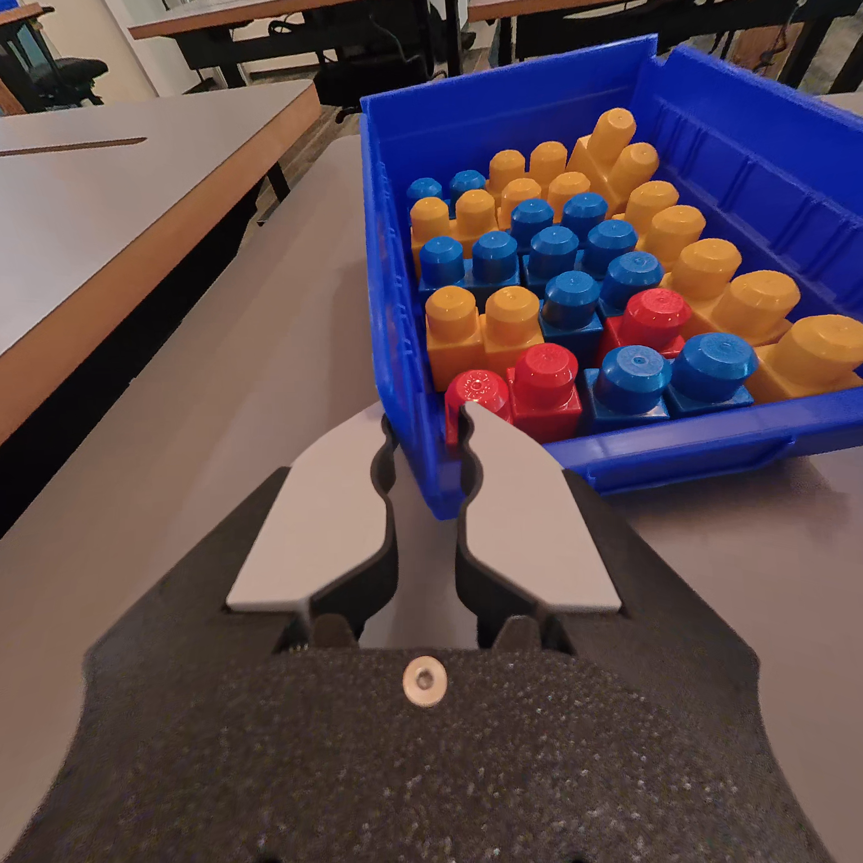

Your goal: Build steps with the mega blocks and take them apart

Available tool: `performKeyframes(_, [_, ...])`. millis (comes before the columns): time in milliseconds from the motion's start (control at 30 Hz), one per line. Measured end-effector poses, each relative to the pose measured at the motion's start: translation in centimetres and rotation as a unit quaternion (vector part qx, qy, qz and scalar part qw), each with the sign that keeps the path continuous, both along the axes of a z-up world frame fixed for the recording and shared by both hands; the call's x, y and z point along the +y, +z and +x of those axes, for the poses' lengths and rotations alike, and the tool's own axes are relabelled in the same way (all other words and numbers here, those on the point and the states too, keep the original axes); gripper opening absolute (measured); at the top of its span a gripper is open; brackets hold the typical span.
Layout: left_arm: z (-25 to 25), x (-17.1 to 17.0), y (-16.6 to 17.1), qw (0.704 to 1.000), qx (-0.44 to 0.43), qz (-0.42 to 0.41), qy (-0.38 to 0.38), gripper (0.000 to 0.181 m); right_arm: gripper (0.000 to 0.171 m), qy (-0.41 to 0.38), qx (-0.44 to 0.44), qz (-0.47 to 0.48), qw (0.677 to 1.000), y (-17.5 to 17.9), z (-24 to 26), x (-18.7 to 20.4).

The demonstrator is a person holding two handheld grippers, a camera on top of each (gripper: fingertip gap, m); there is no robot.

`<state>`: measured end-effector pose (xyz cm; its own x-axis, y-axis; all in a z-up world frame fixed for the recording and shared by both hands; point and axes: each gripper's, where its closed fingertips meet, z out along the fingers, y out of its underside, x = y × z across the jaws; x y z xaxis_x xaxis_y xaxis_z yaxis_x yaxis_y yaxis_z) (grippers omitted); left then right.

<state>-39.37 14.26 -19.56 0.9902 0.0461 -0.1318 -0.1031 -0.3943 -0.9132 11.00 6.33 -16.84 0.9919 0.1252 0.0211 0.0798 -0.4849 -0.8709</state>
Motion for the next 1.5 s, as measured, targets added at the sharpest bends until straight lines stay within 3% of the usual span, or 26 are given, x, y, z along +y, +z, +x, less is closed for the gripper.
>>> performKeyframes(367, [0.0,-0.1,0.1,1.0,0.002,0.009,-0.004,0.024,0.003,-0.161,0.025,0.03,0.986,1.0,14.3,-6.2])
performKeyframes(633, [0.0,-0.1,0.1,1.0,0.003,0.014,-0.005,0.024,0.004,-0.277,0.03,0.04,0.96,-0.4,23.3,-4.5])
performKeyframes(1000, [-0.4,0.0,0.2,0.999,0.019,0.027,-0.001,0.015,0.004,-0.35,0.037,0.059,0.934,-0.6,26.6,1.1])
performKeyframes(1300, [-0.6,0.0,0.2,0.999,0.021,0.033,0.004,0.007,0.005,-0.346,0.03,0.096,0.933,-0.5,26.1,1.2])
performKeyframes(1500, [-0.6,0.0,0.2,0.999,0.027,0.033,0.009,0.007,0.019,-0.329,0.024,0.139,0.934,2.5,25.3,0.9])
